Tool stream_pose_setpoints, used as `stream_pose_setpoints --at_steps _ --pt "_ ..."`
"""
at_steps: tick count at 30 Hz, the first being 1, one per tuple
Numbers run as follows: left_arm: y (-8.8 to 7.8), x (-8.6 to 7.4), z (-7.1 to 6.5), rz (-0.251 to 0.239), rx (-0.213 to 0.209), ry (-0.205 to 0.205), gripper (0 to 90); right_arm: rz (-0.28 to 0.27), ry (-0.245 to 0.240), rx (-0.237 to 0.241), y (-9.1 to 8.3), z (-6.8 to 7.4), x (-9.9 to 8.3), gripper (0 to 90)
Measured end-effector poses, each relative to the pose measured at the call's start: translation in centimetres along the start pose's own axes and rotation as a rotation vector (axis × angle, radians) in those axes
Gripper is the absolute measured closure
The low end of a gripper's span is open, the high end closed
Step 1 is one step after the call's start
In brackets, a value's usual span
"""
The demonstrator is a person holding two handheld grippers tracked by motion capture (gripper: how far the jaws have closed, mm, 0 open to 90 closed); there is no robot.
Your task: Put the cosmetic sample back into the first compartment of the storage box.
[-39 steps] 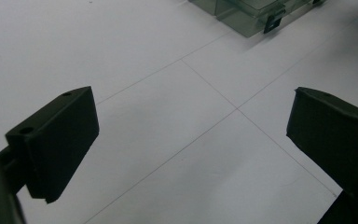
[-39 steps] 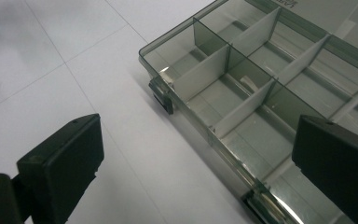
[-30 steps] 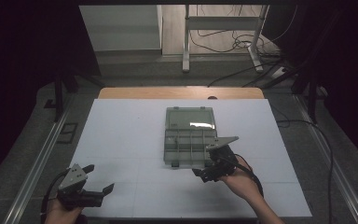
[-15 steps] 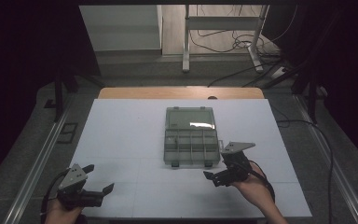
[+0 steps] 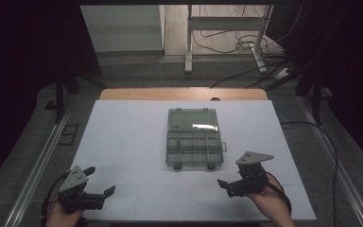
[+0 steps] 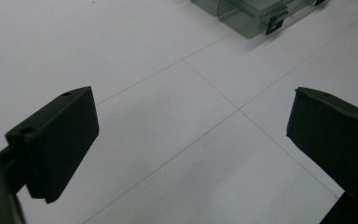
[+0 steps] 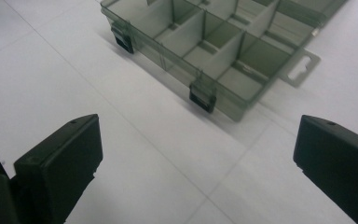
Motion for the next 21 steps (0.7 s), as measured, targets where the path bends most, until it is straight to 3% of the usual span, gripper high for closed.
stream_pose_setpoints --at_steps 5,8,21 --pt "0.0 0.0 0.0 -0.002 0.001 -0.002 2.6 -0.013 0.009 -0.012 -0.7 -0.2 -0.9 0.0" --pt "0.0 0.0 0.0 -0.003 0.002 -0.003 2.6 -0.038 0.021 -0.044 -1.5 -0.4 -1.8 0.0" --pt "0.0 0.0 0.0 -0.003 0.003 -0.003 2.6 -0.042 0.07 -0.07 -2.4 -0.8 -4.0 0.0"
Point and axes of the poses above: each handheld gripper's, and its own axes: y roughly forward along the jaws, x roughly out of its top, z roughly to its left, the point moved 2 cm from there along y, roughly forward along the jaws, and after that the axes turned 5 degrees about x, right-handed, at the moved point
